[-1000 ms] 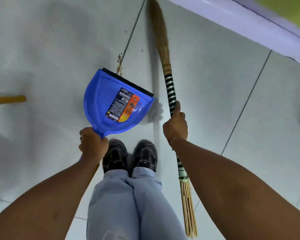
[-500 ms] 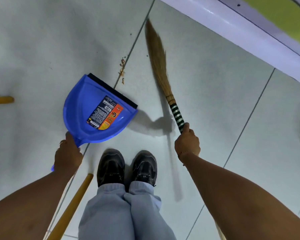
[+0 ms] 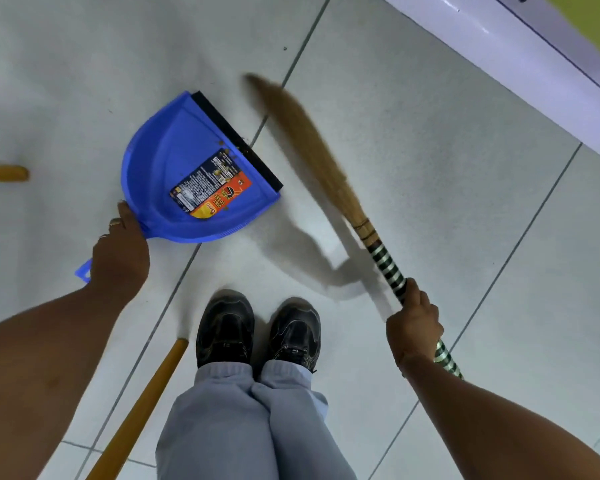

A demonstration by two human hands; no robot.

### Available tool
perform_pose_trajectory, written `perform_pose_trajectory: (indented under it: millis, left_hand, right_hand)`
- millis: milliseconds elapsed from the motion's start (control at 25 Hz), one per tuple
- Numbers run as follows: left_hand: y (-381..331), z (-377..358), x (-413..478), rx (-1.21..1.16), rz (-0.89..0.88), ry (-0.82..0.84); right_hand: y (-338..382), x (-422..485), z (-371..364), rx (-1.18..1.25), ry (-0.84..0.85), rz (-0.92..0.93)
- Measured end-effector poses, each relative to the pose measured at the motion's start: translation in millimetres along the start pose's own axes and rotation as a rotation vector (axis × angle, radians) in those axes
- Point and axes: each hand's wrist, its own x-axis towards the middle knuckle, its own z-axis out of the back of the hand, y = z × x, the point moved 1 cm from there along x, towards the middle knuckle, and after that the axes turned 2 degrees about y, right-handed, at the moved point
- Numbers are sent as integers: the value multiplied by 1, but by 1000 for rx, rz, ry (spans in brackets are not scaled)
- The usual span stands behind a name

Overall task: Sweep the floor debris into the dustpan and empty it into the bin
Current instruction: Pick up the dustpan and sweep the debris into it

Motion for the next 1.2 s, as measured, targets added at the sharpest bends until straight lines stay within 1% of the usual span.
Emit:
perform_pose_trajectory:
  millis: [120, 200, 280, 360, 440, 480, 560, 680, 720, 800, 880, 920, 1040, 1120, 1200]
  left_hand:
    - [11, -4, -10, -16, 38, 28]
    - [24, -5, -15, -14, 67, 17]
    - [35, -3, -17, 1, 70, 1]
    - [41, -2, -14, 16, 54, -3]
    - [39, 0, -14, 6, 51, -1]
    - [37, 0, -16, 0, 54, -1]
    - [33, -4, -22, -4, 56, 0]
    - [25, -10, -27, -34, 69, 11]
    - [22, -12, -29, -42, 79, 13]
    - [15, -11, -34, -60, 95, 36]
    - [5, -3, -42, -98, 126, 83]
    - [0, 4, -48, -119, 142, 101]
    - [-22, 35, -70, -204, 174, 120]
    - [-44, 58, -85, -268, 177, 150]
    - [-73, 94, -105, -333, 175, 168]
  right_hand:
    - [19, 21, 4, -10, -6, -67]
    - [30, 27, 5, -75, 25, -59]
    - [31, 20, 4, -161, 51, 28]
    - [24, 7, -1, -253, 67, 163]
    - [15, -3, -4, -227, 45, 249]
    - [13, -6, -4, -181, 31, 251]
    - [17, -6, -4, -114, 25, 192]
    - [35, -6, -8, -101, 89, 62]
    - [41, -10, -11, -114, 121, 55]
    - [46, -24, -13, -154, 176, 107]
    - [38, -42, -9, -171, 193, 157]
    - [33, -51, -5, -121, 187, 149]
    - [22, -75, 22, 160, 164, 27]
    - [21, -89, 42, 245, 142, -13]
    - [16, -102, 80, 280, 88, 13]
